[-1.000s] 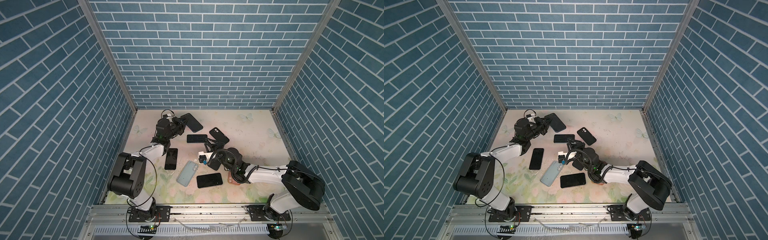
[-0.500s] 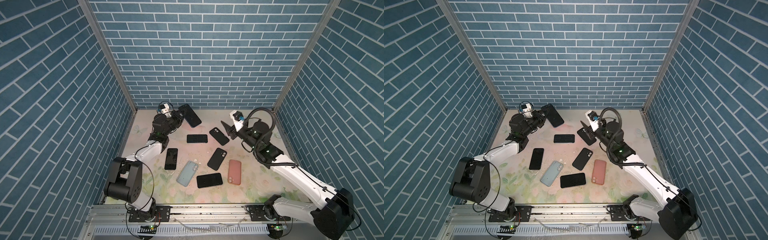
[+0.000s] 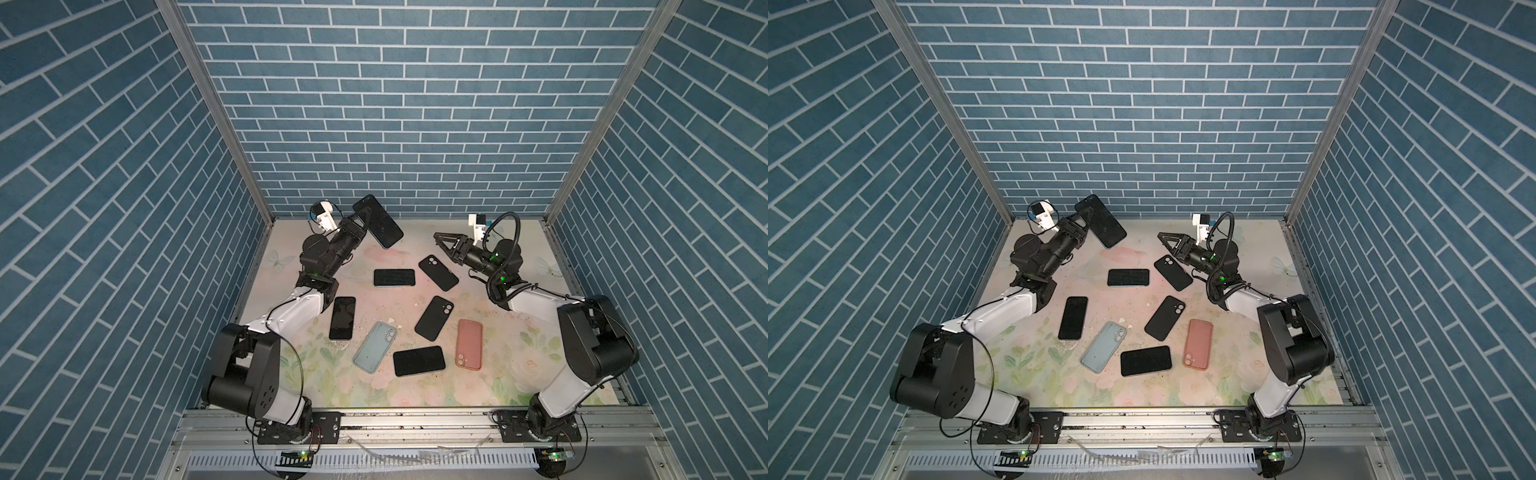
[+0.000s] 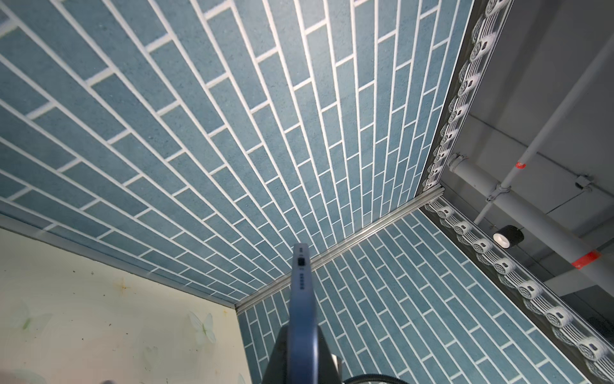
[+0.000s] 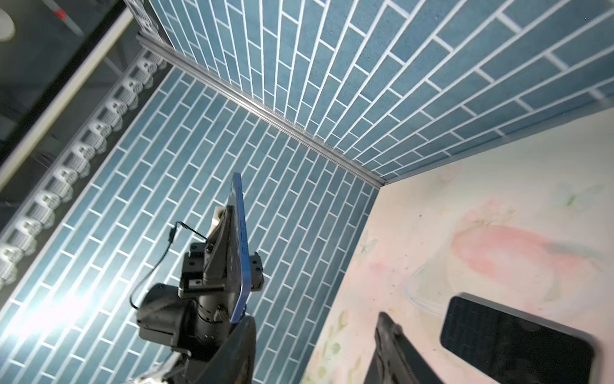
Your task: Put the phone into the phone case
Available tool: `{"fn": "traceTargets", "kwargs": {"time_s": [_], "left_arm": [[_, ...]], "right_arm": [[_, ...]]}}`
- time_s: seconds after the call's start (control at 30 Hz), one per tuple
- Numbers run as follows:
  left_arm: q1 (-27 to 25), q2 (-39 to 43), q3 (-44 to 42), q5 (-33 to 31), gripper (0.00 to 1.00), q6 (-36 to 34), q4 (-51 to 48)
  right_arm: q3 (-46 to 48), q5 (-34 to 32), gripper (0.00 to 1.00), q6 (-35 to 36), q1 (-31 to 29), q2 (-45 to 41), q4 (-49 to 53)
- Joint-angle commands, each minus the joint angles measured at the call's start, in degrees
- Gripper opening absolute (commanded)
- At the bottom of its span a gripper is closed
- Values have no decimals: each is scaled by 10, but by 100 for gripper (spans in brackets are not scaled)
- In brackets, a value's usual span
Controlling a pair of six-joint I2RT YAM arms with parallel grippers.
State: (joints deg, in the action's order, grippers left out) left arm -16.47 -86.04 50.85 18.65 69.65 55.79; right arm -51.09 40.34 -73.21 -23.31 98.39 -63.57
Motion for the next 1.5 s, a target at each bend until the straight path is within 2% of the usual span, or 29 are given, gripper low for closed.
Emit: {"fn": "traceTargets", "kwargs": {"time_s": [0.0, 0.4, 0.63, 1.1, 1.47], "left_arm": [[-13, -8, -19, -33, 0, 29, 109], [-23, -41, -32, -69, 0, 58, 211], [-35, -42, -32, -73, 0, 51, 211], [-56, -53, -37, -90, 0, 39, 213], [-64, -65, -36, -95, 0, 43, 210]], "right_arm": [[-25, 17, 59, -119, -23, 6, -166], [-74, -23, 61, -128, -85, 67, -166], [-100, -41, 61, -127, -106, 82, -166], [-177, -59, 35, -135, -126, 114, -166], [-191, -59, 11, -135, -130, 124, -166]]}}
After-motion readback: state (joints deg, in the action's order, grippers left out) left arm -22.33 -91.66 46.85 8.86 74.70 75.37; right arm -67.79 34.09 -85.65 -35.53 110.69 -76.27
